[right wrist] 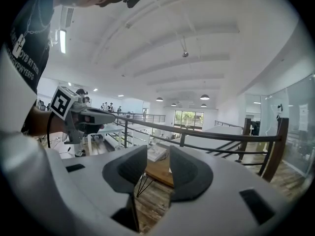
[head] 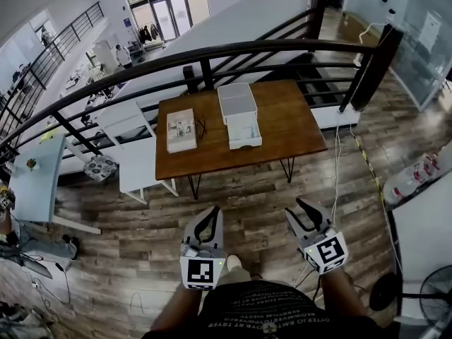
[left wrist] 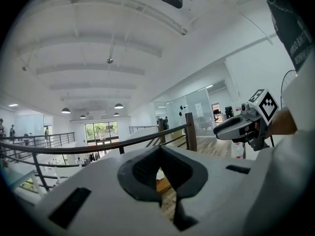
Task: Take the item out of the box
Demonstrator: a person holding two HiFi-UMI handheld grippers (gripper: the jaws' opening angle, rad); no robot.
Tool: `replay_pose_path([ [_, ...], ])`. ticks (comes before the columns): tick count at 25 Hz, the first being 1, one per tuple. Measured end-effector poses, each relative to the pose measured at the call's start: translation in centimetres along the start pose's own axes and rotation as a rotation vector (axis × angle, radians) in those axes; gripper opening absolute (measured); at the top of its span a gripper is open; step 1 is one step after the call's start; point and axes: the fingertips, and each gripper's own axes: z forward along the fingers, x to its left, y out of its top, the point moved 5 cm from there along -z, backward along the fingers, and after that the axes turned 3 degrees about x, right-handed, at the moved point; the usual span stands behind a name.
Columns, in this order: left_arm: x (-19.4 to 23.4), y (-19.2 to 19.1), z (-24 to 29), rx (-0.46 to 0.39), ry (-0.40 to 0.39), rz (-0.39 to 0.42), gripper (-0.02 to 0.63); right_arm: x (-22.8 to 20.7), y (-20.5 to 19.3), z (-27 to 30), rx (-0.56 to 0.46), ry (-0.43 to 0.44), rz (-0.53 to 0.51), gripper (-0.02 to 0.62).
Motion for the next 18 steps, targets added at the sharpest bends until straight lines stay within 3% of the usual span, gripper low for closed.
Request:
replay_pose_path([
  [3,1.4,0.6,1.1,-0.032,-0.006,0.009,0.006,-0.1,0.7,1.4,0.001,-0.003,0.001,0.141],
  [18,8.4,0.0,3.2,-0.025,-0.076,-0.028,0.006,2.3,4.2,7.6,0.006,-0.029,-0.006,0.144],
])
